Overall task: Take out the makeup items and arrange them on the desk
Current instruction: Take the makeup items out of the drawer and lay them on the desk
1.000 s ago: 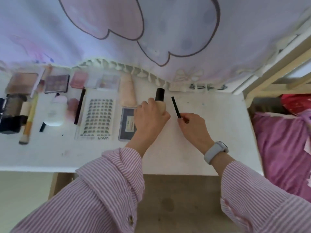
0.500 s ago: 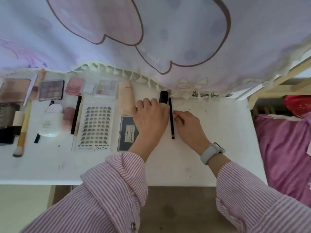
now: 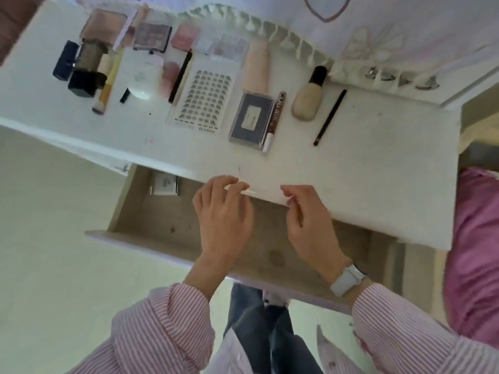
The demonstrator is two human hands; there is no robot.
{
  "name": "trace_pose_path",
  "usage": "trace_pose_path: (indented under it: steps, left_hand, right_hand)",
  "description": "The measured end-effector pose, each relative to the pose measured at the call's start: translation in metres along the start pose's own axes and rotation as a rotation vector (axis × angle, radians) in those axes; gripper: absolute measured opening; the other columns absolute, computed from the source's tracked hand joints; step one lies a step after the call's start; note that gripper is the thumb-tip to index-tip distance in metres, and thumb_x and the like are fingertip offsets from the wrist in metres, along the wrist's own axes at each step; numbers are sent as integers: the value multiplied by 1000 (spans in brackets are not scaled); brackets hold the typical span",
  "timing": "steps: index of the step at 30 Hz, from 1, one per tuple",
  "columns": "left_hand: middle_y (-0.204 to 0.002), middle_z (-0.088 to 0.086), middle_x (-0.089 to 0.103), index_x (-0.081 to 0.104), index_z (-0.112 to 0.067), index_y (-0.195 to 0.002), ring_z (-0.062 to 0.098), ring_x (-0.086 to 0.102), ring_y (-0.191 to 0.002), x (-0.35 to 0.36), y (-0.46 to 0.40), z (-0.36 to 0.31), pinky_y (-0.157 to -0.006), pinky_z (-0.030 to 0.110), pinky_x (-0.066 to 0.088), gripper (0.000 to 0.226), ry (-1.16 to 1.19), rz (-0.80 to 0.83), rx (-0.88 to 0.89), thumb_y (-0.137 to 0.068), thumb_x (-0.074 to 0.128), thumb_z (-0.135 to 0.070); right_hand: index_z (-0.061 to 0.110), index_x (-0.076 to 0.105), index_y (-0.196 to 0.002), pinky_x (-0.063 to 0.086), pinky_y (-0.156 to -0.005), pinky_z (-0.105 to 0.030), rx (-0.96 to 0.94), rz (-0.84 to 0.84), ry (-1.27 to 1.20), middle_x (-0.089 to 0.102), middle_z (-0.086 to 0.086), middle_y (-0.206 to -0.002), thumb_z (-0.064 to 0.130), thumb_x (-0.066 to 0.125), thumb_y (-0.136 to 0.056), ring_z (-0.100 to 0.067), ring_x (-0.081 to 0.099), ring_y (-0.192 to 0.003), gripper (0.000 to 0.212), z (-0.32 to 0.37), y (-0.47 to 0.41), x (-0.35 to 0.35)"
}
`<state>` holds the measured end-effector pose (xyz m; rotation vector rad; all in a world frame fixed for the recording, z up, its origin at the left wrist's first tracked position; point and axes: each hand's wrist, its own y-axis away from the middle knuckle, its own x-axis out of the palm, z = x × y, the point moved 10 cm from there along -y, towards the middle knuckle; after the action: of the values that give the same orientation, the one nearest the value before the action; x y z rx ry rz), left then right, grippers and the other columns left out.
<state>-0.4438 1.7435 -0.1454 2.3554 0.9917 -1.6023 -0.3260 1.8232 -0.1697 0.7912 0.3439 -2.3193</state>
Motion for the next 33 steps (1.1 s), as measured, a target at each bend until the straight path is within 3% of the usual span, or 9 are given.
trace_pose_path:
  steps: [4,8,12,14,18,21,24,29,33]
  left_hand:
    - [-106,14,62,67,-6,-98,34,56,-102,13,53,58,-88,46,38,23,-51,199,-198,-76,63,-3]
    - [-106,7,66,66,-11,-104,30,58,-99,23,73,103,-89,41,33,23,-94,361,-214,-88,53,-20]
    - [-89,3,73,71,-14,-91,24,64,-85,32,92,111,-87,41,38,48,-128,490,33,-86,42,-52]
    - [-80,1,72,72,-15,-83,23,64,-79,26,100,115,-83,40,38,49,-166,476,125,-81,48,-58]
    - [-85,3,68,69,-13,-85,27,59,-87,22,107,124,-83,40,30,26,-151,489,215,-77,68,-37]
    - [-85,3,67,68,-11,-85,28,58,-87,18,105,122,-81,38,26,17,-116,479,216,-78,68,-27]
    - [-80,2,67,68,-12,-80,27,58,-80,15,103,119,-77,35,24,15,-126,433,254,-76,70,-26]
    - [-75,1,68,69,-13,-78,25,59,-75,18,105,122,-74,39,38,15,-132,457,266,-75,73,-28]
    - [-75,-1,69,71,-15,-78,24,60,-72,18,104,124,-75,34,31,22,-84,432,279,-76,71,-37]
  right_hand:
    - [11,50,-126,41,-94,-27,79,365,21,53,-3,-122,7,42,-93,-16,51,-109,35,-5,48,76]
    - [9,43,-134,34,-103,-31,191,595,133,48,-9,-133,16,37,-97,-21,46,-120,39,-22,64,129]
    - [24,48,-126,44,-76,-29,196,740,27,59,10,-98,51,36,-89,-6,55,-84,46,-10,74,169]
    - [26,49,-116,41,-64,-26,63,747,224,53,14,-84,57,40,-84,-2,50,-69,46,-4,80,175]
    - [20,50,-117,44,-60,-33,-45,697,595,56,-2,-80,32,45,-93,-24,53,-67,27,-6,82,175]
    - [23,51,-118,39,-58,-32,2,702,558,57,-7,-80,26,45,-93,-27,50,-67,26,-4,83,172]
    - [26,51,-119,46,-62,-35,23,686,553,63,-8,-86,28,46,-92,-28,55,-72,28,-6,83,167]
    - [24,52,-119,38,-54,-30,11,727,535,51,4,-67,34,44,-94,-17,48,-57,28,-5,87,173]
    - [17,59,-114,38,-50,-17,223,695,180,64,-6,-78,52,26,-93,1,49,-52,52,-12,71,173]
